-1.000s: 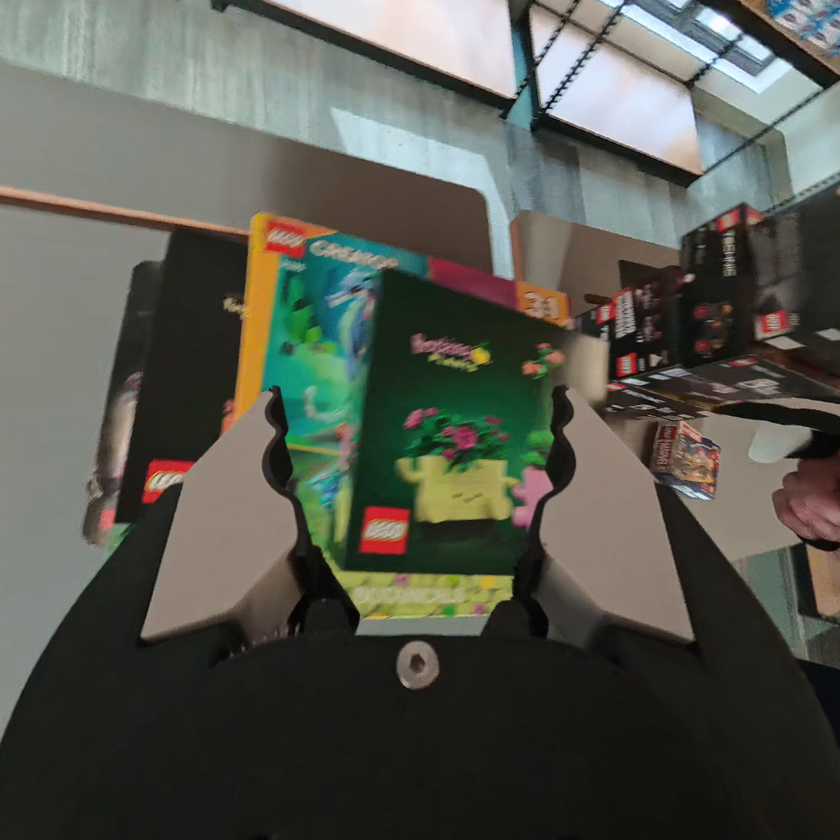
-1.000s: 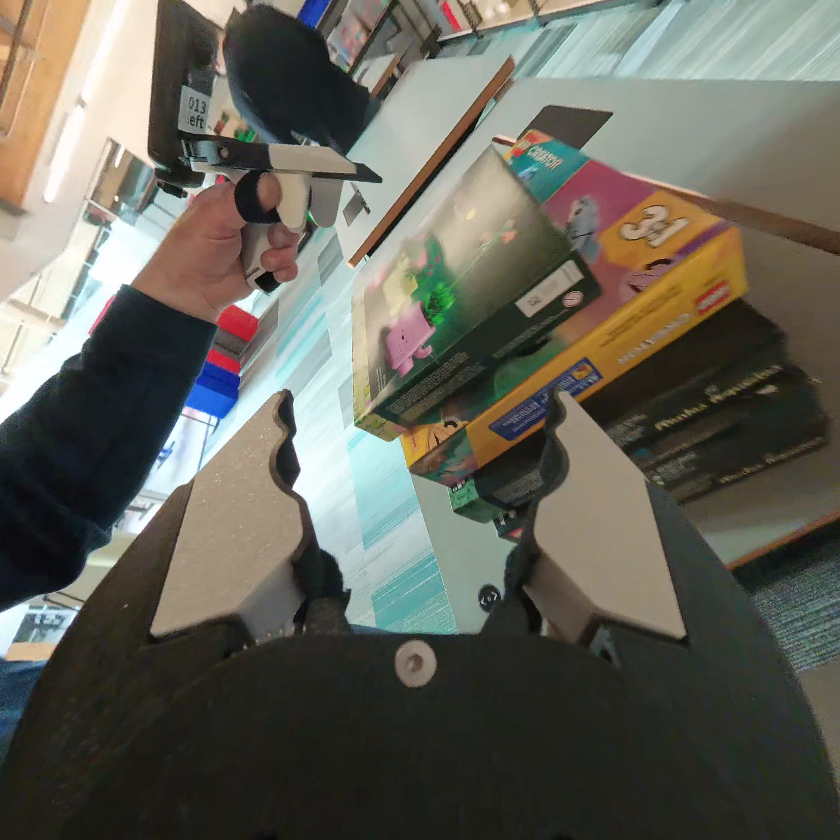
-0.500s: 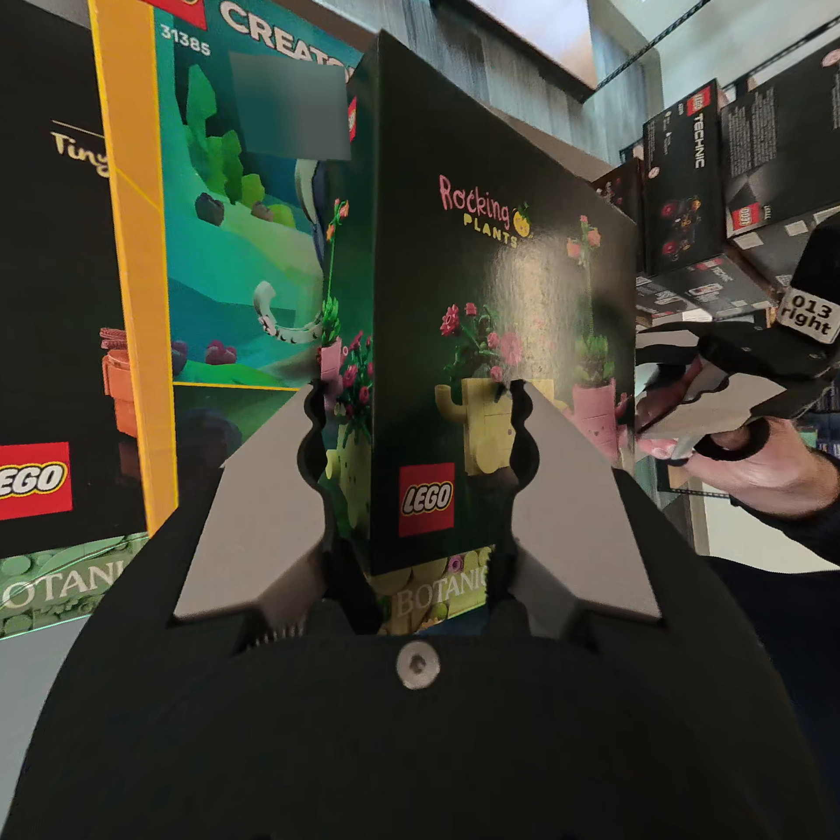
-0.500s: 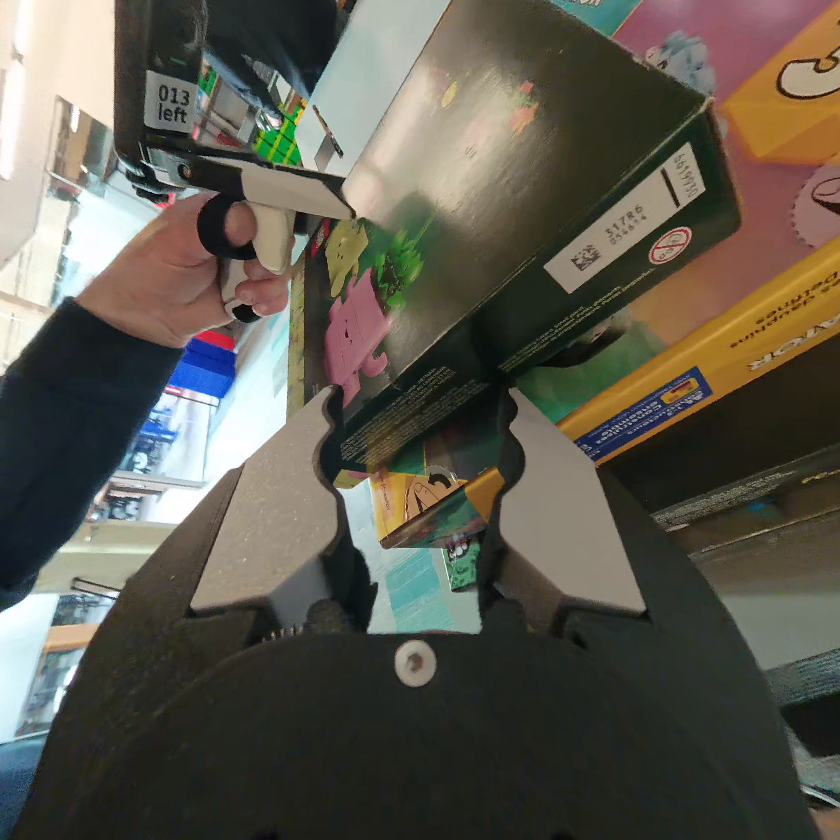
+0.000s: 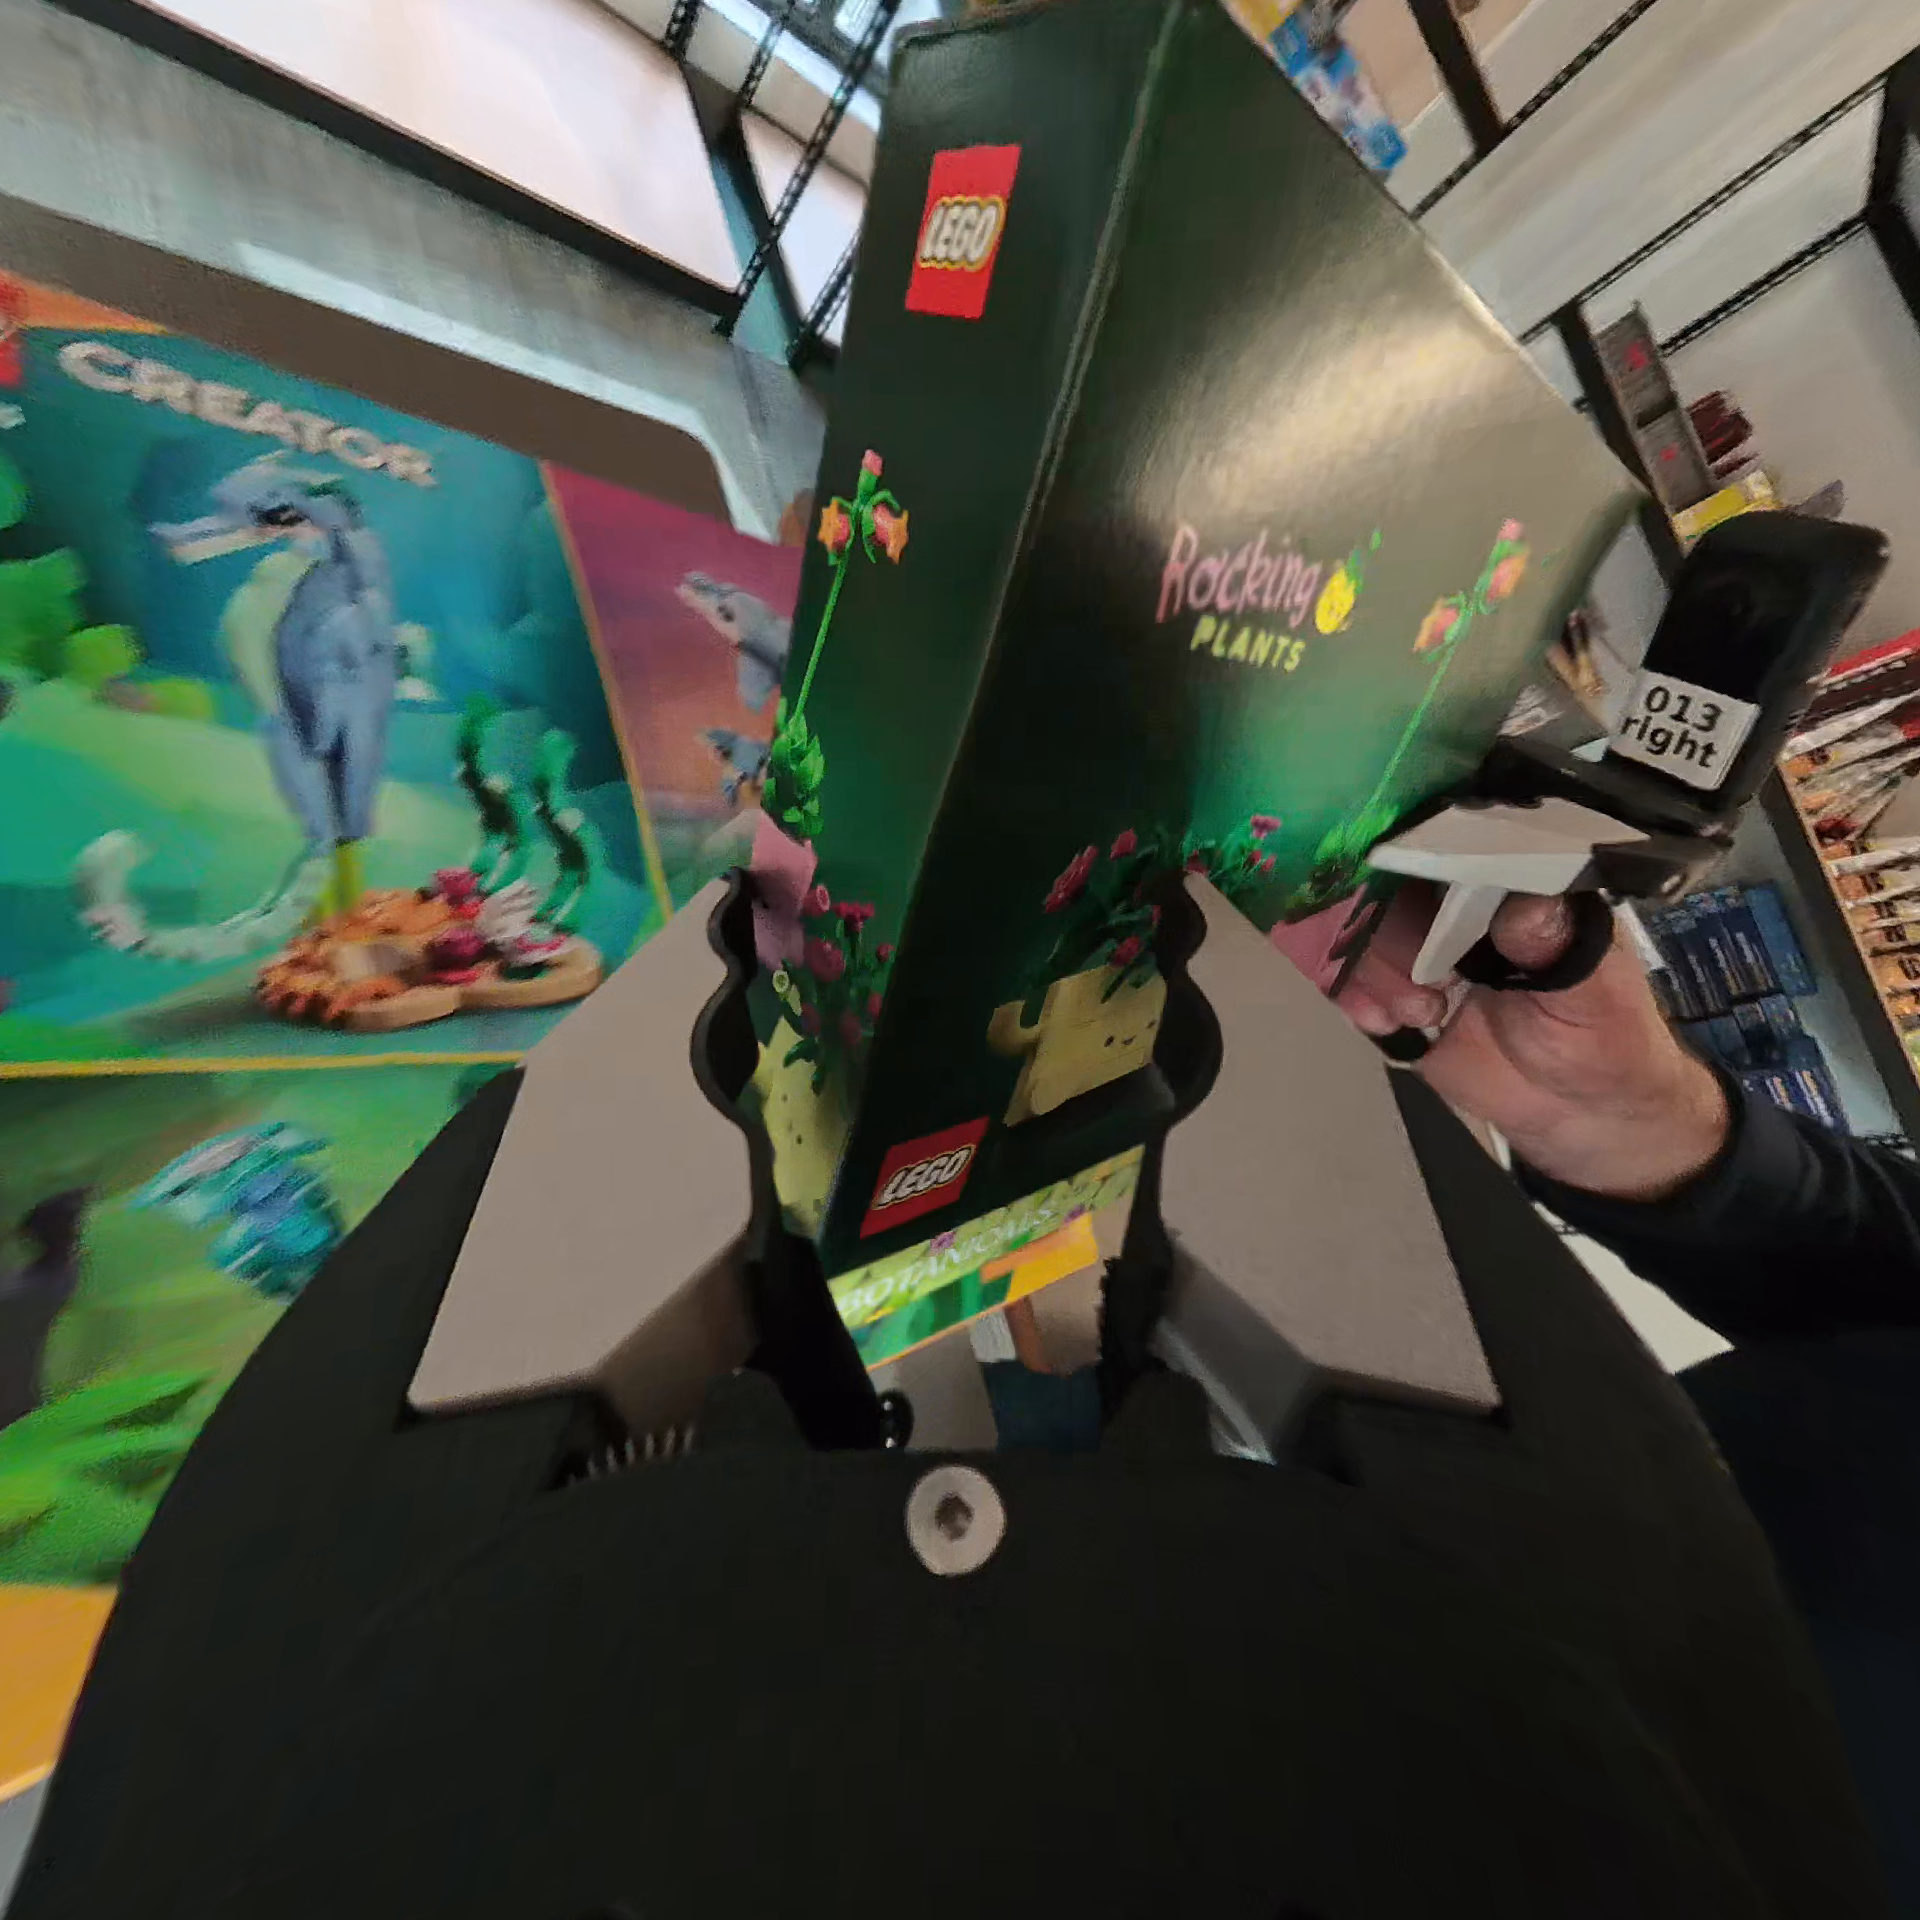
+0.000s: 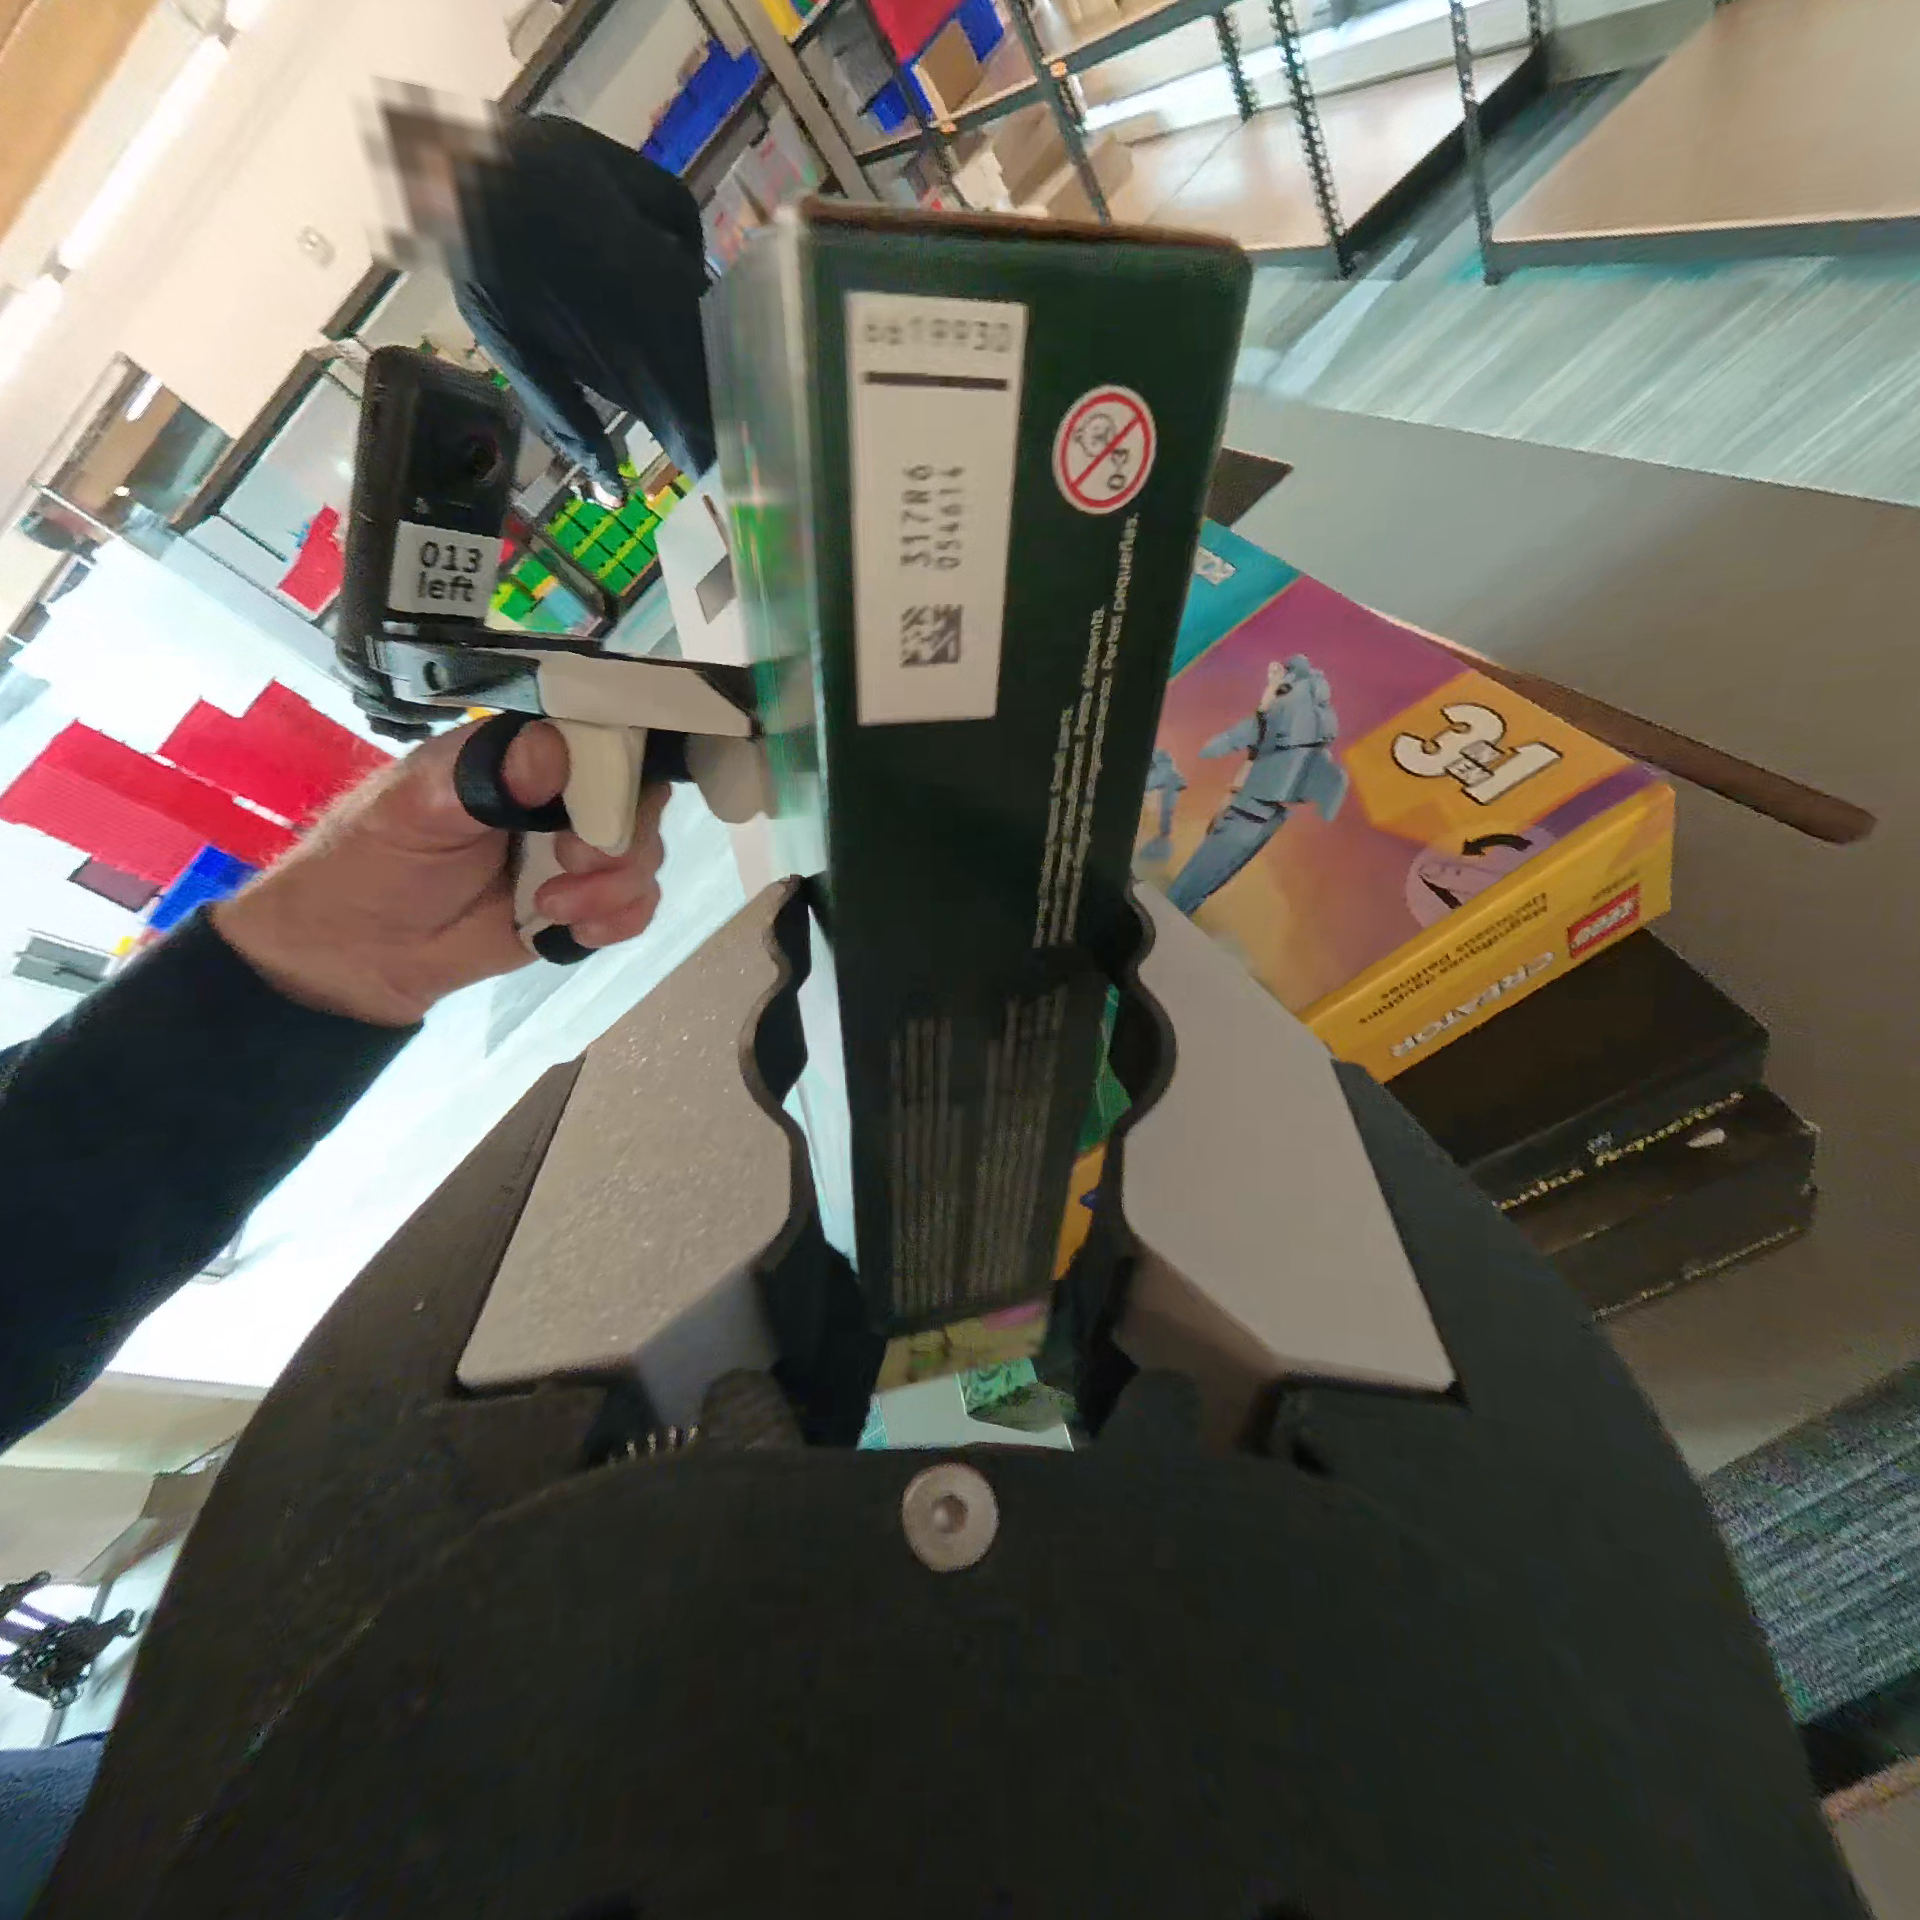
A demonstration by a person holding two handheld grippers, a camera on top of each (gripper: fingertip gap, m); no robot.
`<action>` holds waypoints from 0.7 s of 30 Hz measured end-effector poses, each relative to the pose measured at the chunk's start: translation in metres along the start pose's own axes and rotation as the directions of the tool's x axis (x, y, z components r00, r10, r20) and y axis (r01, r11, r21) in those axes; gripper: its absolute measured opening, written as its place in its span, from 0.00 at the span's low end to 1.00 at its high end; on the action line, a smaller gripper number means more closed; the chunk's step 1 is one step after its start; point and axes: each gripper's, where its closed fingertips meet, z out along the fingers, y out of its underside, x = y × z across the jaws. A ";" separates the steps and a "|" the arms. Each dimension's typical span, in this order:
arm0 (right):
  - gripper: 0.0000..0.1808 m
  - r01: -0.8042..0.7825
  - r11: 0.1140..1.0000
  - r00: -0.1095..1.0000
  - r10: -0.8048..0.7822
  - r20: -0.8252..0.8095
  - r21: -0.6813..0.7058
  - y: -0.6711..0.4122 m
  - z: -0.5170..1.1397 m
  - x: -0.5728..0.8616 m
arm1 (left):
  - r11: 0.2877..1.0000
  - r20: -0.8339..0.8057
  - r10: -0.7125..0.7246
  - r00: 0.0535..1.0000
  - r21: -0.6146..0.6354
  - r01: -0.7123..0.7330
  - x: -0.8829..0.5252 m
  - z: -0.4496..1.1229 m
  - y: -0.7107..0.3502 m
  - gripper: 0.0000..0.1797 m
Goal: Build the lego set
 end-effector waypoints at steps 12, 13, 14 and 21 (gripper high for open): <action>0.29 0.079 0.995 0.997 -0.079 0.011 0.058 -0.019 -0.022 -0.004 | 0.996 -0.055 0.039 0.998 0.083 -0.034 0.031 0.012 -0.021 0.43; 0.29 0.097 0.993 0.995 -0.097 0.009 0.067 -0.027 -0.028 -0.008 | 0.995 -0.059 0.054 0.997 0.084 -0.049 0.038 0.012 -0.024 0.43; 0.29 0.119 0.990 0.993 -0.119 0.006 0.077 -0.036 -0.035 -0.012 | 0.993 -0.064 0.077 0.995 0.094 -0.071 0.047 0.012 -0.028 0.44; 0.29 0.181 0.970 0.984 -0.179 -0.023 0.165 -0.113 -0.135 -0.026 | 0.960 -0.214 0.254 0.943 0.171 -0.219 0.153 0.030 -0.083 0.37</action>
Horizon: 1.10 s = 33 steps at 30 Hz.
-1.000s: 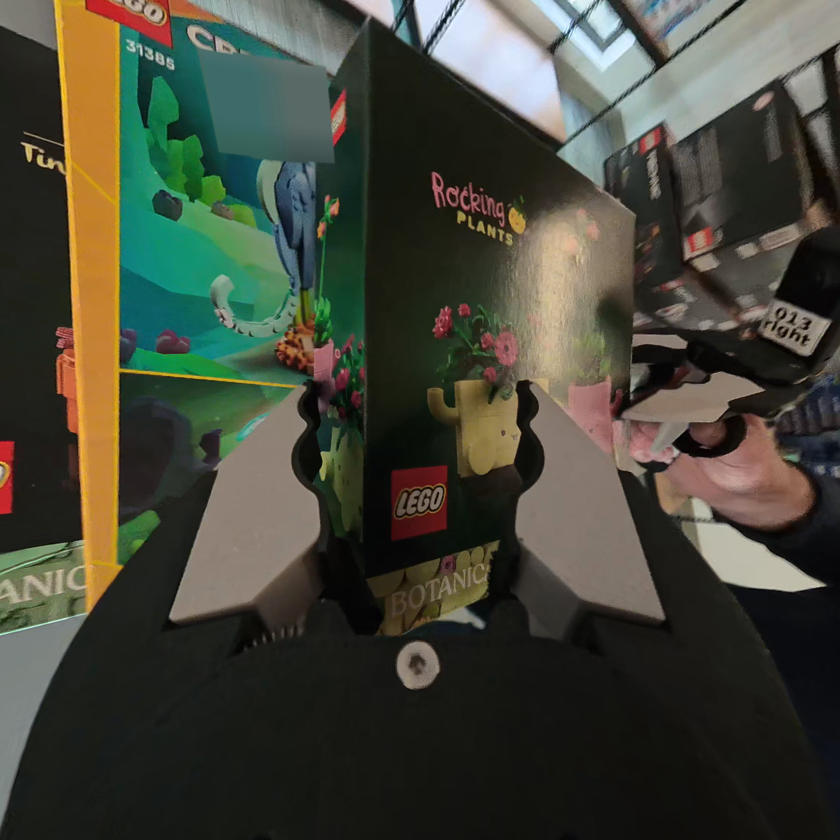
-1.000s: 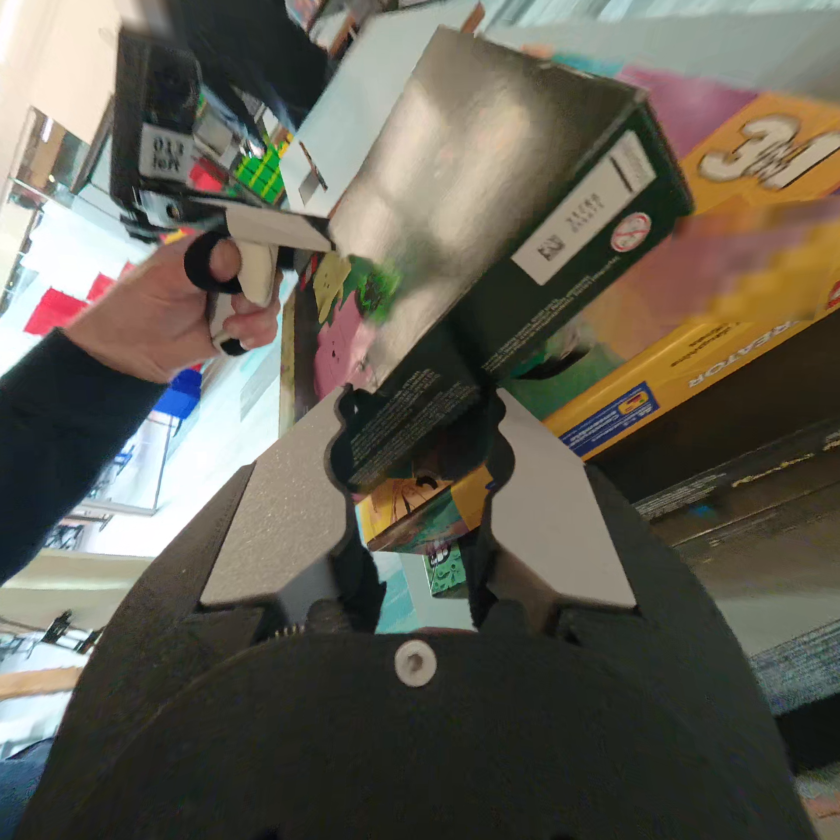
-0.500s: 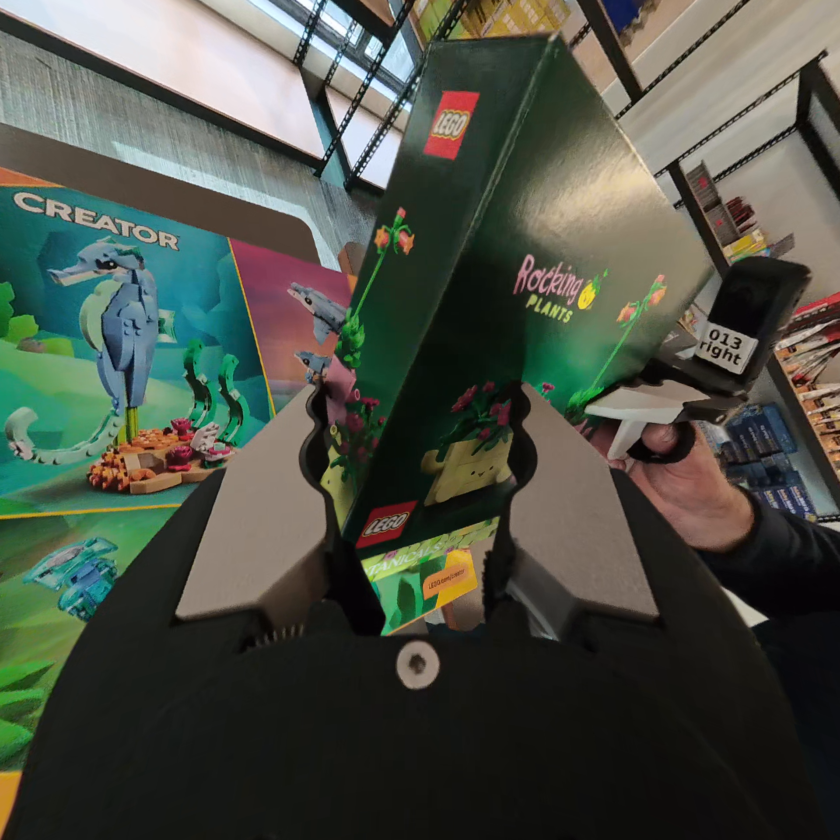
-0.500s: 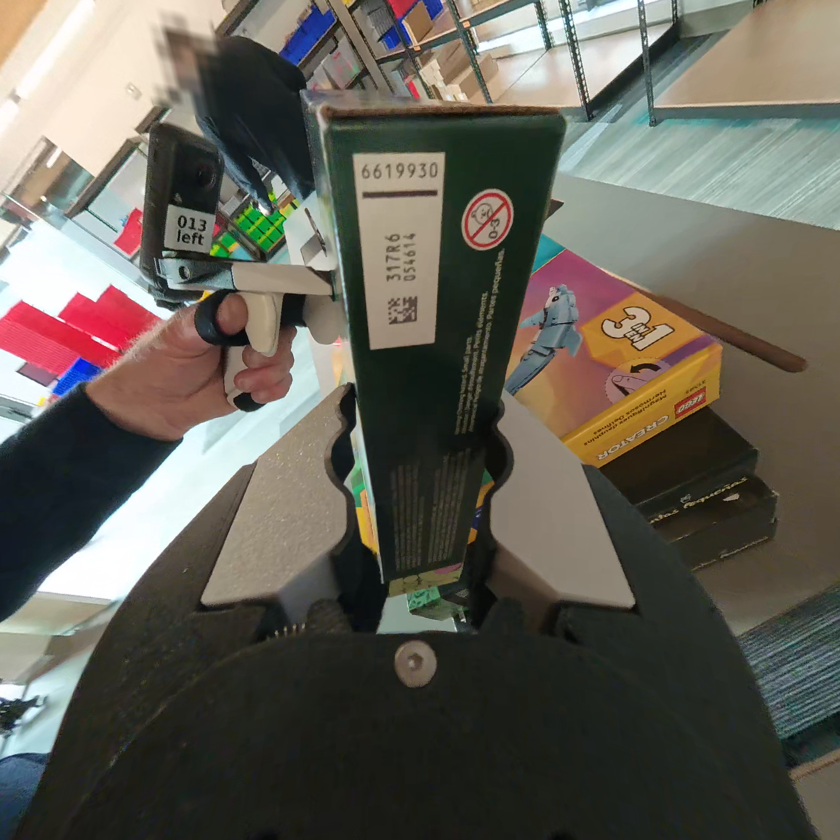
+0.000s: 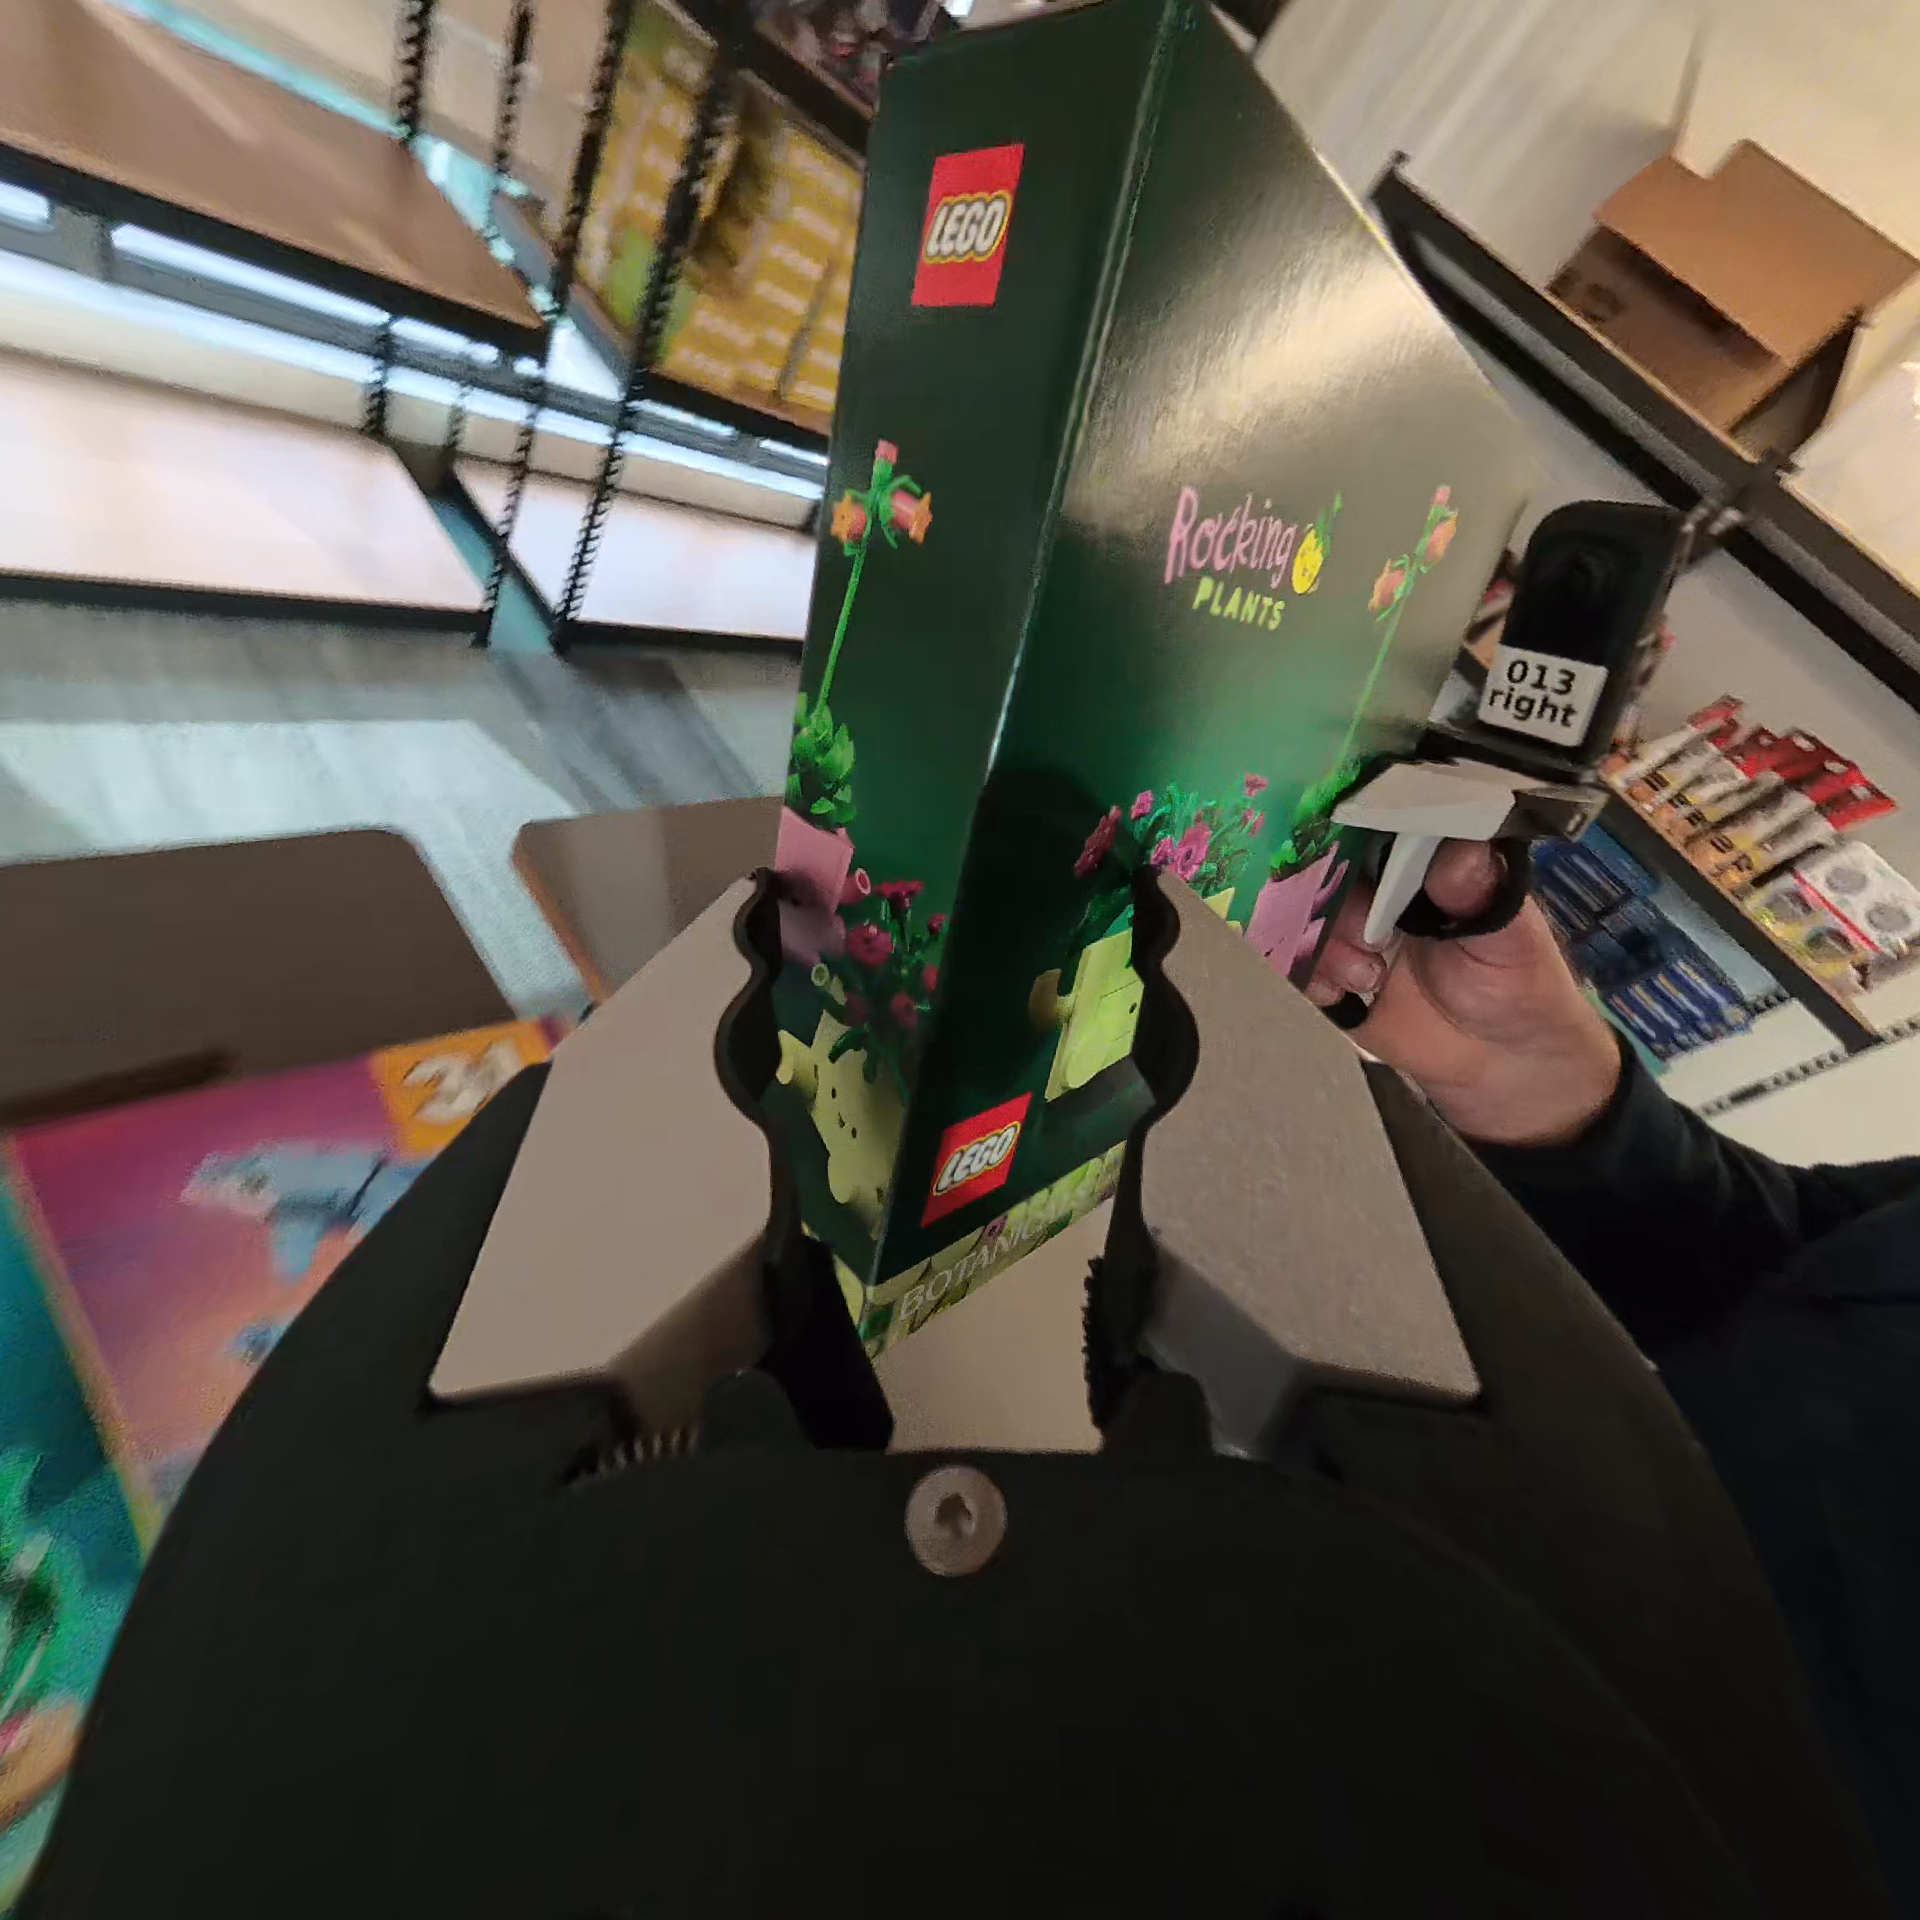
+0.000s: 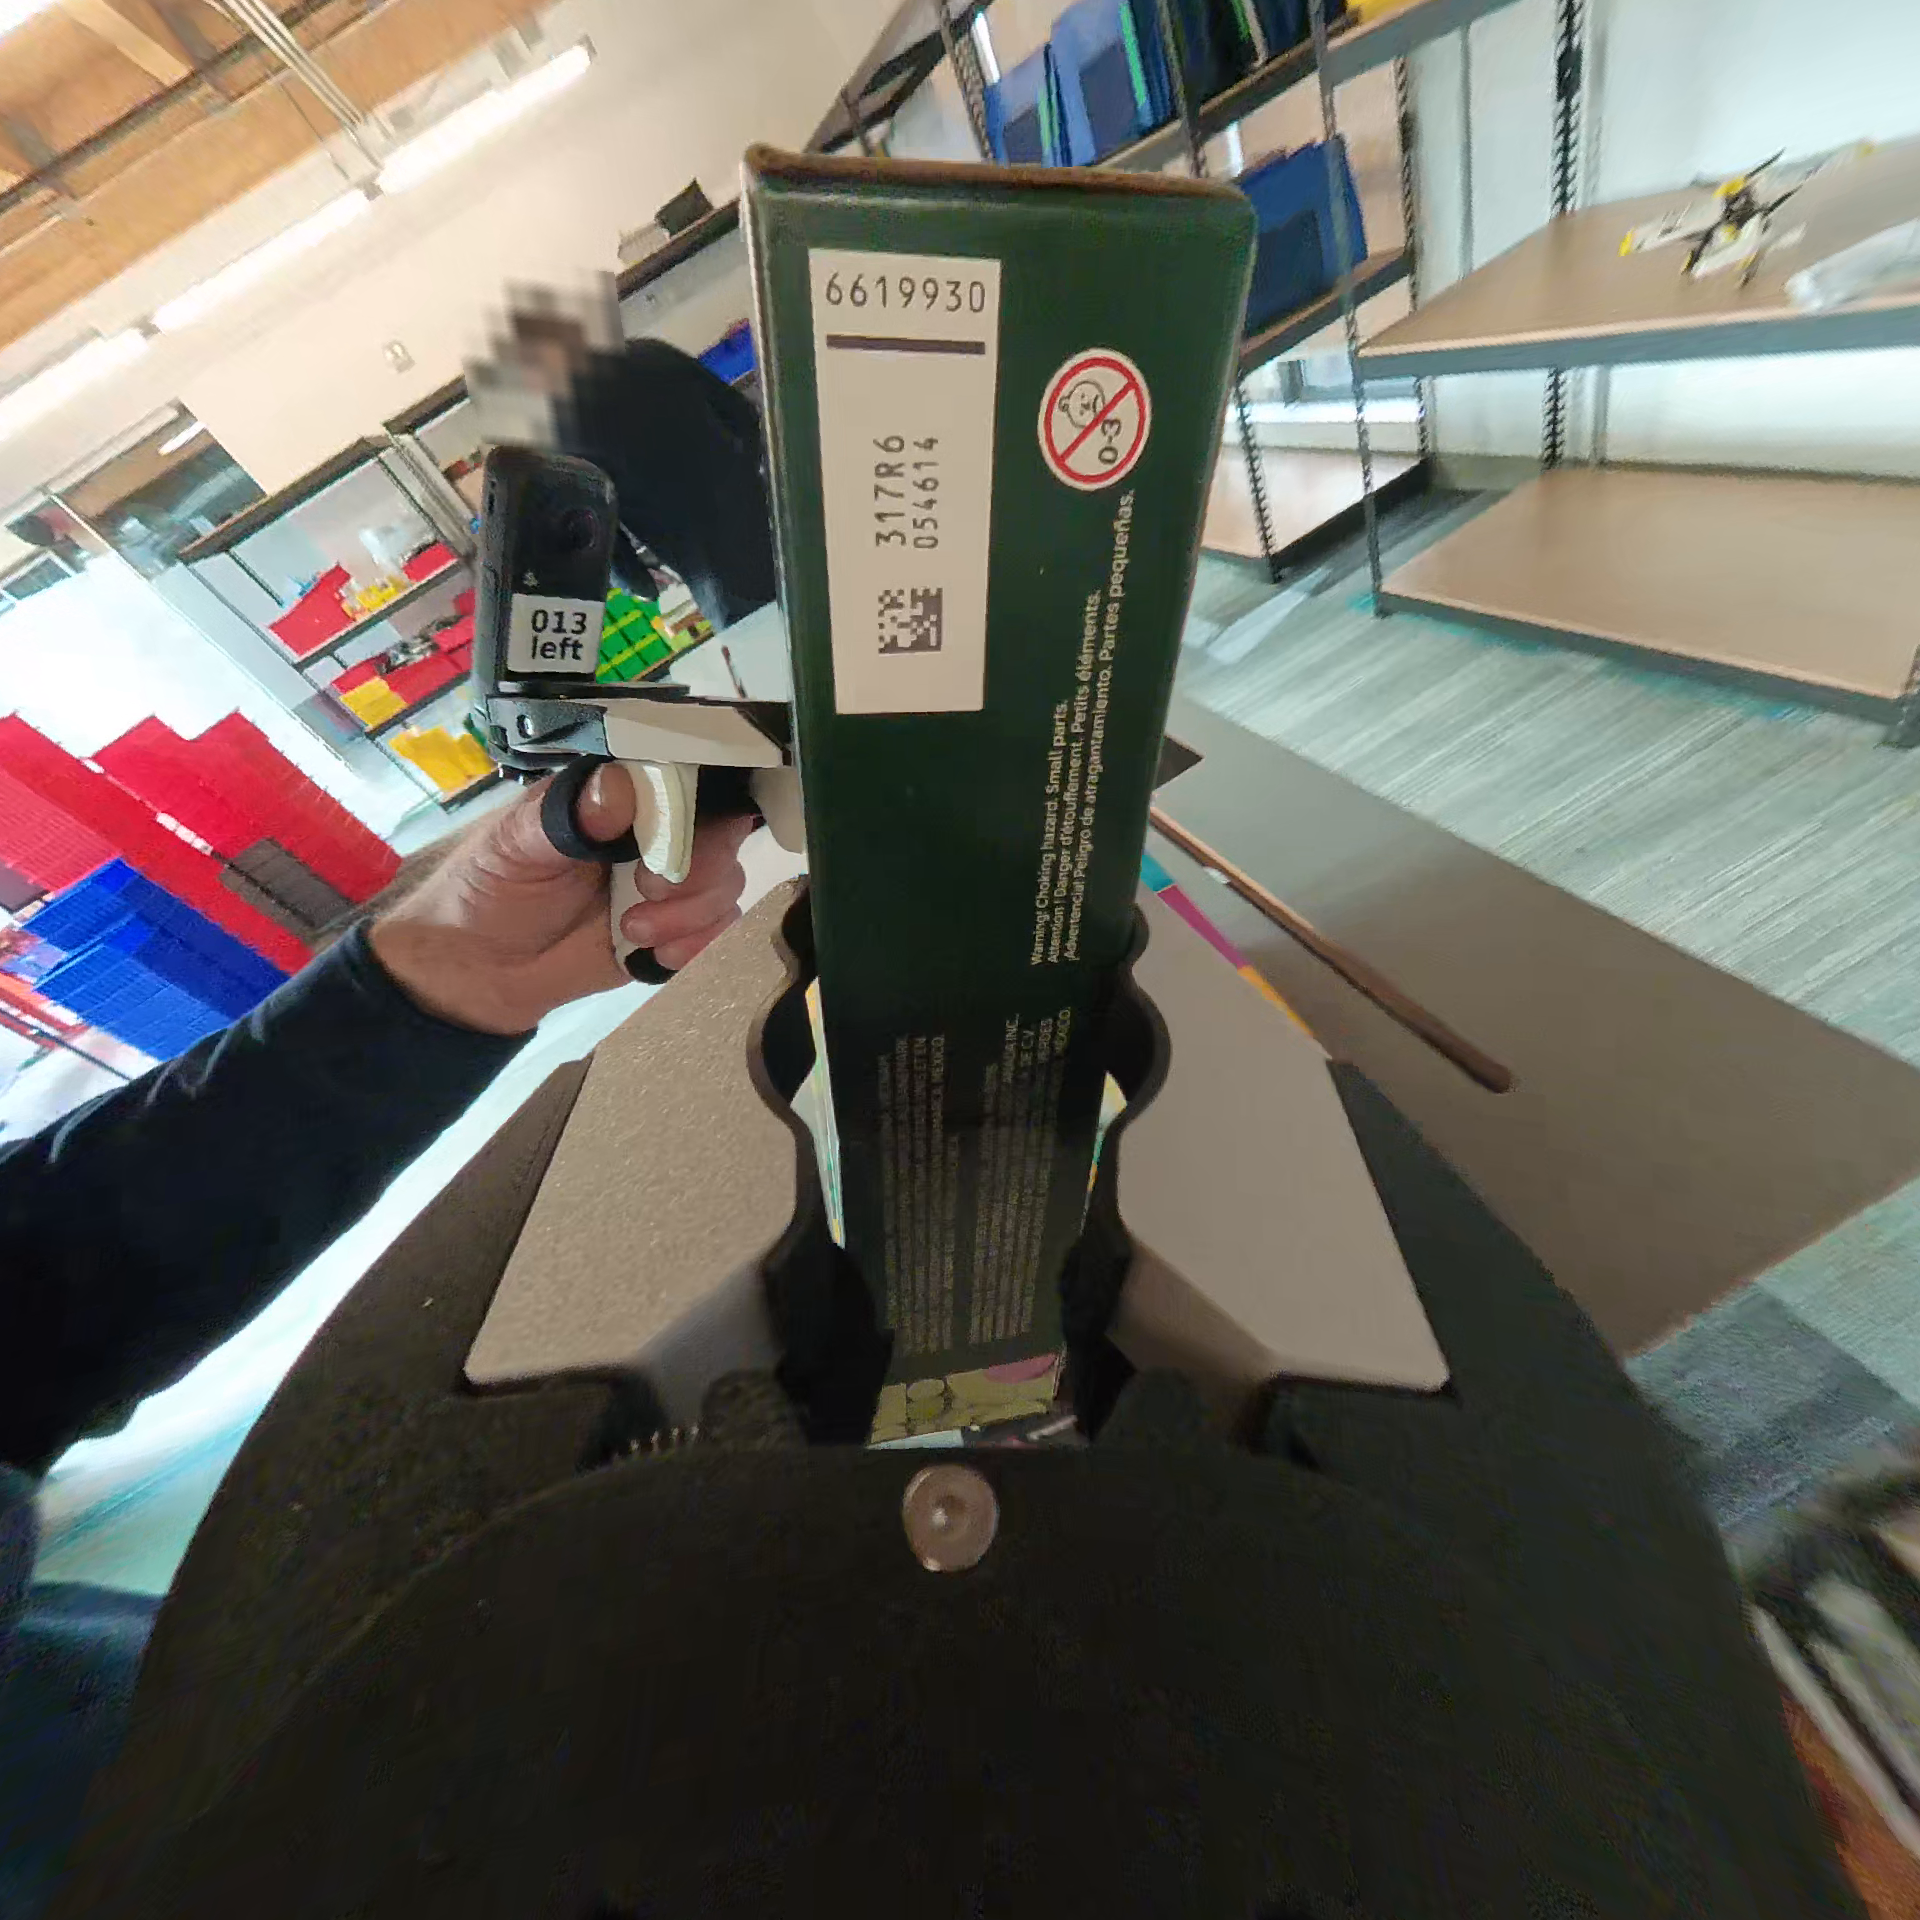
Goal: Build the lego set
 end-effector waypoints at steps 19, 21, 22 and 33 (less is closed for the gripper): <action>0.35 -0.323 0.946 0.894 0.314 -0.321 0.026 -0.026 -0.254 0.178 | 0.896 -0.245 -0.074 0.967 -0.442 -0.043 0.123 0.288 0.030 0.42; 0.42 -0.377 0.926 0.853 0.348 -0.390 0.001 0.000 -0.258 0.204 | 0.874 -0.234 -0.126 0.964 -0.487 -0.004 0.120 0.299 0.047 0.40; 0.46 -0.386 0.923 0.842 0.348 -0.413 -0.008 0.008 -0.259 0.212 | 0.868 -0.233 -0.140 0.962 -0.497 0.006 0.120 0.302 0.052 0.39; 0.48 -0.446 0.889 0.844 0.379 -0.381 -0.103 0.028 -0.253 0.221 | 0.855 -0.198 -0.159 0.967 -0.517 0.035 0.104 0.307 0.052 0.33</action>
